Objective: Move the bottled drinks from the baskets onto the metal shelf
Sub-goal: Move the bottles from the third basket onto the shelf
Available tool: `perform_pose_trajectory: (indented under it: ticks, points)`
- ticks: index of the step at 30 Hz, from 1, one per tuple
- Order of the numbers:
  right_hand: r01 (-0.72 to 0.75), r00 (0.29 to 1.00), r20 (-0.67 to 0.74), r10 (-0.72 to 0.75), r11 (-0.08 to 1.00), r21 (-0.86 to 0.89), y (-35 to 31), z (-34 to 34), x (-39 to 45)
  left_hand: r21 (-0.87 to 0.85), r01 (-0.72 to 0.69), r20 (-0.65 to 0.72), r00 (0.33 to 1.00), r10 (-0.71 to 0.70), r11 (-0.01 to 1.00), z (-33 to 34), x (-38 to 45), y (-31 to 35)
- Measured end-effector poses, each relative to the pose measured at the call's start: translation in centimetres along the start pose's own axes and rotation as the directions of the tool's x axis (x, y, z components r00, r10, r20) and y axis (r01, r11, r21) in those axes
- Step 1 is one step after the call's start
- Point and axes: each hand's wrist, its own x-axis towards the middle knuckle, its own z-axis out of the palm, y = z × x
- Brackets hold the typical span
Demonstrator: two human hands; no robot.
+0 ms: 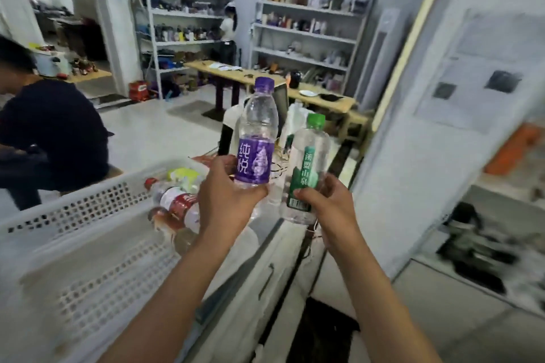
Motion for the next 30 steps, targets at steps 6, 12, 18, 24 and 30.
perform_pose_trajectory:
  ticks: [6,12,18,24,30]
  points:
    - [0.052,0.969,-0.239,-0.062,0.998,-0.047,-3.1,-10.8,-5.2,-0.145,-0.081,0.260,0.959,0.117,0.986,8.2,-6.0,4.6]
    - [0.088,0.878,-0.464,-0.122,0.992,-0.094,-5.3,-21.5,-12.9,-0.239,-0.157,0.428,0.869,0.249,0.958,14.8,-14.9,10.1]
    - [0.078,0.720,-0.664,-0.204,0.974,-0.215,-8.3,-31.7,-25.3,-0.351,-0.200,0.606,0.696,0.385,0.915,19.9,-27.8,16.2]
    - [0.026,0.525,-0.807,-0.271,0.952,-0.304,-11.5,-39.7,-38.7,-0.487,-0.196,0.713,0.473,0.517,0.851,23.0,-41.6,22.4]
    - [-0.062,0.339,-0.889,-0.308,0.935,-0.348,-14.7,-45.6,-51.9,-0.594,-0.159,0.718,0.339,0.609,0.789,24.1,-54.4,28.7]
